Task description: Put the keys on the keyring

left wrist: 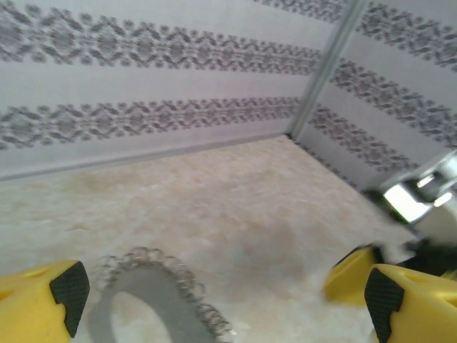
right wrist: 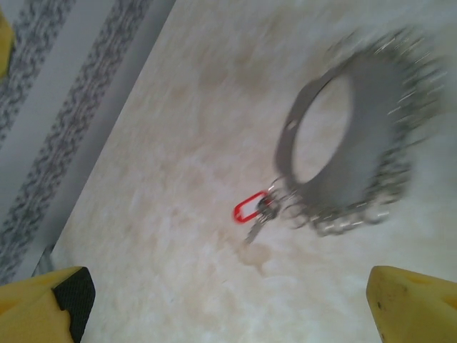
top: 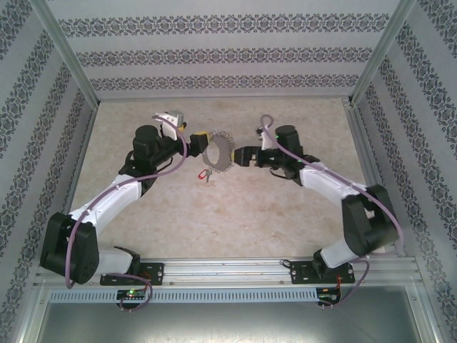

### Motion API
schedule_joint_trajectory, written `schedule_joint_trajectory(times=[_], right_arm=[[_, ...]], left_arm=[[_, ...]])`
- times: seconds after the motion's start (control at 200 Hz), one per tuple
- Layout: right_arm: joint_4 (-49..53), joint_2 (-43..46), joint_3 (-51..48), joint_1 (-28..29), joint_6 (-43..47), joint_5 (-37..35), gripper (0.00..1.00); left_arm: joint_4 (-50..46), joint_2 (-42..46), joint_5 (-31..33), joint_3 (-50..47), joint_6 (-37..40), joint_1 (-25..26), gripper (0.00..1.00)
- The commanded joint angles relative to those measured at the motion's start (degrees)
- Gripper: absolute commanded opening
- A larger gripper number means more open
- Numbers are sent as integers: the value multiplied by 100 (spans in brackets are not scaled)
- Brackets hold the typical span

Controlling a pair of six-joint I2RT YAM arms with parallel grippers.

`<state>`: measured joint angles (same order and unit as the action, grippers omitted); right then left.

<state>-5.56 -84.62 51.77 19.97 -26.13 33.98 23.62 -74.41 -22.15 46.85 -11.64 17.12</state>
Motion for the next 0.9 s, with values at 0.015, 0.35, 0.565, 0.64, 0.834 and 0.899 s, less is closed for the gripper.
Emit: schedule_joint_trajectory(times=[0.015,0.35,0.565,0.64,0.834,0.899], right_arm=[[844,780,-35,-337,541,-1482,98],[-195,1586,-1108,-1314,1400,-4018,98],[-870,1214,-1559,-1386,1904,-4794,98],[-1420,942,-1821,-1444,1972,-5049,98],[-2612,413,-2287,-1462,2337,-4903,98],[-3125,512,-2550,-1469,2551,-4691,98]], left_arm=[[803,406,1302,-685,771,-68,100],[2265,336,3784,-2319,2021,-192,100],[2638,-119,4425,-2917,2028,-241,100],[2980,-459,4442,-3037,1895,-287,100],[3906,-1245,4424,-3002,2031,-446,100],[4386,-1480,4495,-3054,2050,-485,100]])
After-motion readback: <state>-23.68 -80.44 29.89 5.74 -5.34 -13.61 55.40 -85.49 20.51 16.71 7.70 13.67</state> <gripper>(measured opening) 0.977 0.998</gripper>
